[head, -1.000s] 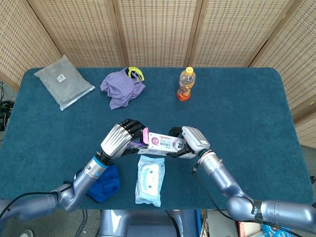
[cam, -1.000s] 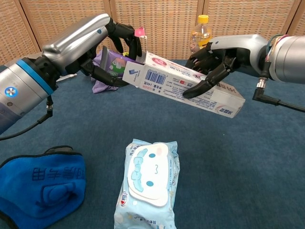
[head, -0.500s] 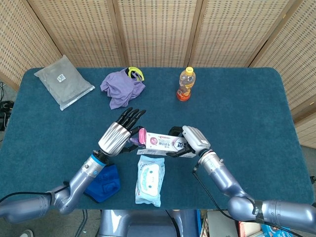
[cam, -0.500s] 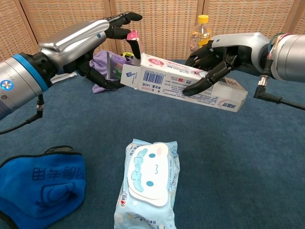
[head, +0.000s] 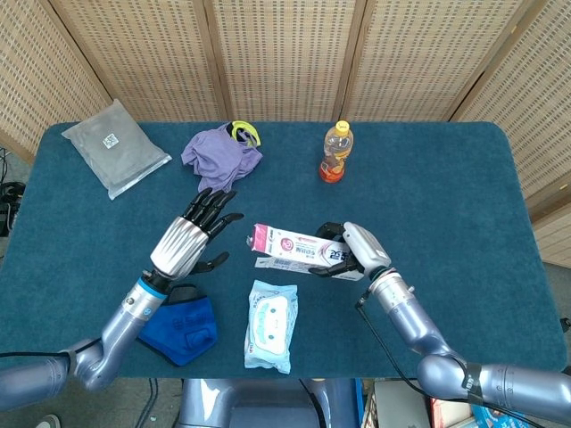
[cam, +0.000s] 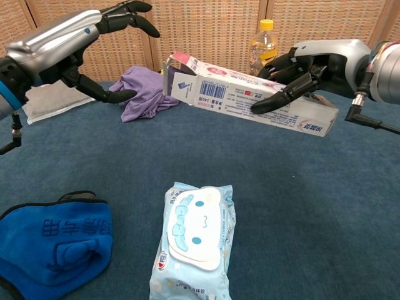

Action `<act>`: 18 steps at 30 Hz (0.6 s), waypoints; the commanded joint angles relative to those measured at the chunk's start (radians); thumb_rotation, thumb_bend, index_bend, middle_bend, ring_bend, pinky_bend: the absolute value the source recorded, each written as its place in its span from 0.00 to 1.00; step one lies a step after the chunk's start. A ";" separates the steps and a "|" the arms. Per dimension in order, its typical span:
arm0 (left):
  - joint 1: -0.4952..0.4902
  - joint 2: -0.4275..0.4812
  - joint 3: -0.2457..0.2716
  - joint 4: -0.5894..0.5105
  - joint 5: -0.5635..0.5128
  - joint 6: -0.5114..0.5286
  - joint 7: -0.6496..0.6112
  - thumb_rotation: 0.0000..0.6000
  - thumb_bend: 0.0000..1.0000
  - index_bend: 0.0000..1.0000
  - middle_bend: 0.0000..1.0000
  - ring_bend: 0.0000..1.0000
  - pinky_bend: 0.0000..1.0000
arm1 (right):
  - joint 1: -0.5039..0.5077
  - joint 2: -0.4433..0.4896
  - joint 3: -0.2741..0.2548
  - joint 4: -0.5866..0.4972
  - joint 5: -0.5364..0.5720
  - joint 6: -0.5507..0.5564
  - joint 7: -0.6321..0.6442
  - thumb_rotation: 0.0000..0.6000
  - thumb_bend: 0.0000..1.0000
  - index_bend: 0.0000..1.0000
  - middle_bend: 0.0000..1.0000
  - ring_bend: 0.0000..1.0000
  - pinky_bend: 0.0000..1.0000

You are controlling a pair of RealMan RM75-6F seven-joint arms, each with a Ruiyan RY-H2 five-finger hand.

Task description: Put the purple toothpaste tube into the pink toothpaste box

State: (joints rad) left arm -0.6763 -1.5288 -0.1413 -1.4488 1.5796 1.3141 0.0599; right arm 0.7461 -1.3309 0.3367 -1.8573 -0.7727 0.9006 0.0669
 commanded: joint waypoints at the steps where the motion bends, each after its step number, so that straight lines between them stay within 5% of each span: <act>1: 0.021 0.028 0.010 -0.014 0.000 0.019 -0.025 1.00 0.29 0.19 0.00 0.00 0.00 | -0.040 0.009 0.011 0.008 -0.021 -0.007 0.084 1.00 0.15 0.60 0.50 0.38 0.45; 10: 0.094 0.104 0.037 -0.042 -0.012 0.068 -0.059 1.00 0.29 0.19 0.00 0.00 0.00 | -0.160 0.030 0.039 0.054 -0.127 0.016 0.324 1.00 0.15 0.60 0.50 0.38 0.45; 14: 0.146 0.143 0.059 -0.067 -0.023 0.103 -0.063 1.00 0.29 0.19 0.00 0.00 0.00 | -0.243 0.049 0.074 0.081 -0.179 0.005 0.546 1.00 0.15 0.60 0.50 0.38 0.45; 18: 0.181 0.154 0.076 -0.073 -0.017 0.128 -0.063 1.00 0.29 0.19 0.00 0.00 0.00 | -0.293 0.057 0.052 0.151 -0.274 0.014 0.630 1.00 0.15 0.60 0.50 0.38 0.45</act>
State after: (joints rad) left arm -0.5038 -1.3791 -0.0713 -1.5177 1.5608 1.4353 -0.0032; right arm 0.5124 -1.2879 0.3917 -1.7666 -0.9645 0.9094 0.6211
